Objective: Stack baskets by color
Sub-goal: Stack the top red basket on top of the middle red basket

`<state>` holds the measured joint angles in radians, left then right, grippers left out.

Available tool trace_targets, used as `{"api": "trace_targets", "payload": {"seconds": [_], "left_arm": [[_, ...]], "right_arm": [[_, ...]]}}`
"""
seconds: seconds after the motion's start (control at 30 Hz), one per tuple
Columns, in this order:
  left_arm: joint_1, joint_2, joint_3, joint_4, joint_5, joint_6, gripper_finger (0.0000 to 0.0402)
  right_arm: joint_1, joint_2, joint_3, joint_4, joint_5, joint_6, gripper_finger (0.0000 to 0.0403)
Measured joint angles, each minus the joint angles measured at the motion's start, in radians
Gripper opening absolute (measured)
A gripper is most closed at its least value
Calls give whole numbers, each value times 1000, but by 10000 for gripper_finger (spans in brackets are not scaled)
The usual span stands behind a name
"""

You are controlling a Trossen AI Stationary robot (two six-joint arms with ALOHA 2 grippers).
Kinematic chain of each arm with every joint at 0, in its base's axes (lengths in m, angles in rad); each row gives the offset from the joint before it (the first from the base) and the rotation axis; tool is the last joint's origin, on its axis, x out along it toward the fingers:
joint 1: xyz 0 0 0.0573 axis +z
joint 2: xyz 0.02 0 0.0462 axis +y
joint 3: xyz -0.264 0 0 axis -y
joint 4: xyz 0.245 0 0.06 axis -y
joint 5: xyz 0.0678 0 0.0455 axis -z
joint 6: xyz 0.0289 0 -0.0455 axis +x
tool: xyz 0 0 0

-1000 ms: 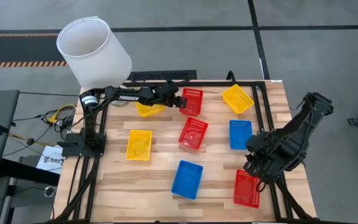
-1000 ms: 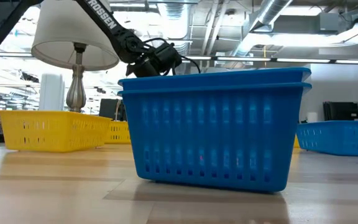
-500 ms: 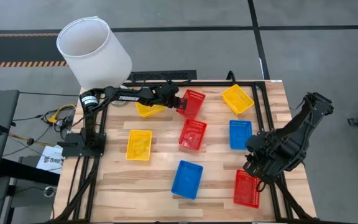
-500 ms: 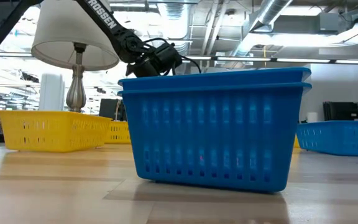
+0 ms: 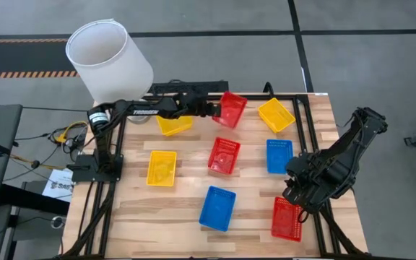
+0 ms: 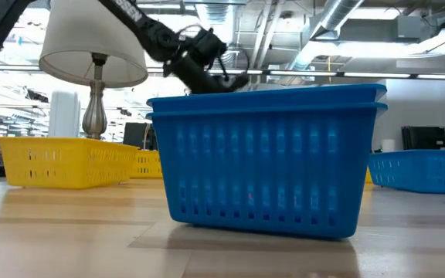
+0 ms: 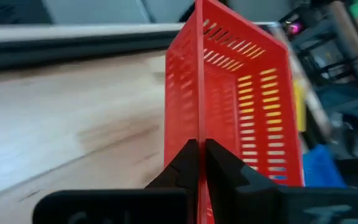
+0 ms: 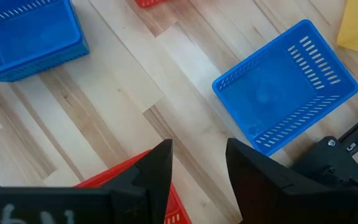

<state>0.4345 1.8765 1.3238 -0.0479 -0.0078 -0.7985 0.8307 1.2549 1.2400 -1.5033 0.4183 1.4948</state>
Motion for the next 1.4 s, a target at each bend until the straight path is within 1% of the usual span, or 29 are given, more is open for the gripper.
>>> {"api": "trace_targets", "payload": {"seconds": [0.1,0.2,0.33,0.4,0.53,0.63,0.73,0.8,0.9,1.1,1.2,1.33,1.4], "left_arm": [[-48,-32,84,-102,-14,52,0],[-111,-56,163,-252,-54,85,0],[-238,-87,229,-404,-122,86,0],[-320,-103,230,-461,-173,47,0],[-481,-104,226,-579,-335,-63,0],[-578,-106,204,-560,-458,-169,0],[-631,-104,171,-550,-551,-242,0],[-632,-104,157,-538,-597,-305,0],[-598,-92,127,-494,-612,-355,0],[-514,-90,44,-405,-527,-409,0],[-495,-90,16,-403,-514,-434,0],[-480,-90,-10,-392,-460,-454,0],[-480,-90,-16,-348,-448,-450,0]], "right_arm": [[0,0,0,0,0,0,175],[0,0,0,0,0,0,175],[1,0,0,0,0,-1,175],[1,0,0,-2,1,-8,175],[0,1,0,-3,5,-26,175],[0,2,0,-3,26,-37,175],[0,2,0,-3,32,-46,175],[0,2,0,-3,32,-60,175],[0,2,0,-1,32,-60,175],[0,2,0,1,32,-61,175],[0,2,0,2,32,-63,175],[0,2,0,1,32,-63,175],[0,2,0,1,32,-63,175]]}}
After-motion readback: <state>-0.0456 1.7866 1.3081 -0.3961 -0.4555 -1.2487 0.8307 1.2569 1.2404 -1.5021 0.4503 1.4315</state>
